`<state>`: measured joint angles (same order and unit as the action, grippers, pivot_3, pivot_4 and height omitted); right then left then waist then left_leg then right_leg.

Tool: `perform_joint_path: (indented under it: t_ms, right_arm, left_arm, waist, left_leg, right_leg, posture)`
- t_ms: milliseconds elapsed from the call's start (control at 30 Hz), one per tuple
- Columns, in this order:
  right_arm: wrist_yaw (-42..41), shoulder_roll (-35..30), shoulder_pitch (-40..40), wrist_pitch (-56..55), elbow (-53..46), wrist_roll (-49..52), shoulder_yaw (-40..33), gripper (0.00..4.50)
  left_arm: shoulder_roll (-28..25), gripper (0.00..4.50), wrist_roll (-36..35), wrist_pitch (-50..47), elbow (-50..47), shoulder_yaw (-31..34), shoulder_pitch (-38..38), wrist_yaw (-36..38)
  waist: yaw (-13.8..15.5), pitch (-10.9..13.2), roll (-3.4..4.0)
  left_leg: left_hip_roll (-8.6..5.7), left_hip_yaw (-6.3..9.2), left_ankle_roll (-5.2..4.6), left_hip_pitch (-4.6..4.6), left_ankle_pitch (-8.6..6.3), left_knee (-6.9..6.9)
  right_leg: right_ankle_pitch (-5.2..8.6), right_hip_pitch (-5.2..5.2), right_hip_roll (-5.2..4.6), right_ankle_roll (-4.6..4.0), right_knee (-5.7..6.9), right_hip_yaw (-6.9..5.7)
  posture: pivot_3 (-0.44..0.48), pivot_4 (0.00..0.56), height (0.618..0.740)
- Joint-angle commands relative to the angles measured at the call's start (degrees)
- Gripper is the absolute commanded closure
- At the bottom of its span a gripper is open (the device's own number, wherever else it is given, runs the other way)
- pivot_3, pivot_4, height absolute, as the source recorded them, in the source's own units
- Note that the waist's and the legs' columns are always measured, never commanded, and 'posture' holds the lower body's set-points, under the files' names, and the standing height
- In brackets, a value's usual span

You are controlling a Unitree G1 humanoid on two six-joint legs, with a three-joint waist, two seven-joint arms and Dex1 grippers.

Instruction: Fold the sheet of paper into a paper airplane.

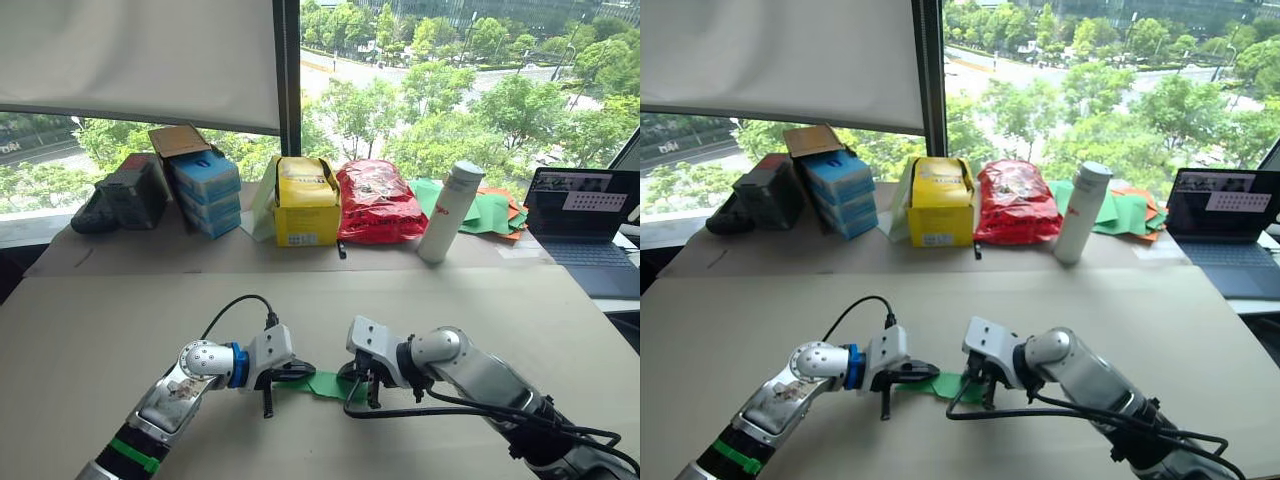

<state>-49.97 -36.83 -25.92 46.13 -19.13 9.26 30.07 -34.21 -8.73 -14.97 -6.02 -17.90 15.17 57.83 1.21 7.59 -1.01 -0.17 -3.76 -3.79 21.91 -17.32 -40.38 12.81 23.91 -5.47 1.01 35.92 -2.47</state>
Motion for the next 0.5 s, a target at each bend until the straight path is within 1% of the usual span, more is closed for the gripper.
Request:
perform_joint_path:
  t_ms: [33, 167, 500]
  right_arm:
    - [-0.01, -3.10, 3.52, 3.01, 3.81, -2.75, 2.68, 4.49]
    - [-0.06, -3.94, 4.17, 3.08, 3.12, -2.68, 2.57, 4.49]
    - [0.39, -8.40, 6.80, 2.04, 0.53, -3.77, 2.06, 4.49]
  left_arm:
    - [-0.52, 4.50, 1.47, -0.19, 0.48, -0.45, -0.71, -0.15]
    - [-0.58, 4.50, 1.70, -0.04, 0.63, -0.42, -0.63, -0.17]
    - [-0.53, 4.50, 2.94, 0.87, 1.01, -1.10, -0.38, -0.14]
  waist:
    - [0.03, -0.03, -0.02]
    - [0.22, -0.03, -0.01]
    - [1.29, -0.10, 0.01]
  left_leg:
    - [0.00, 0.01, -0.01, -0.03, -0.01, 0.00]
    - [0.00, 0.02, -0.04, -0.08, -0.02, 0.00]
    - [-0.11, 0.07, -0.18, -0.13, -0.11, -0.02]
  right_leg:
    - [0.00, -0.01, -0.03, 0.00, -0.02, 0.00]
    - [0.00, 0.01, -0.19, 0.00, -0.07, 0.00]
    - [-0.02, -0.10, -0.61, 0.06, -0.23, -0.18]
  posture:
    - [0.000, 0.150, 0.740]
    - [0.000, 0.150, 0.740]
    - [0.000, 0.150, 0.740]
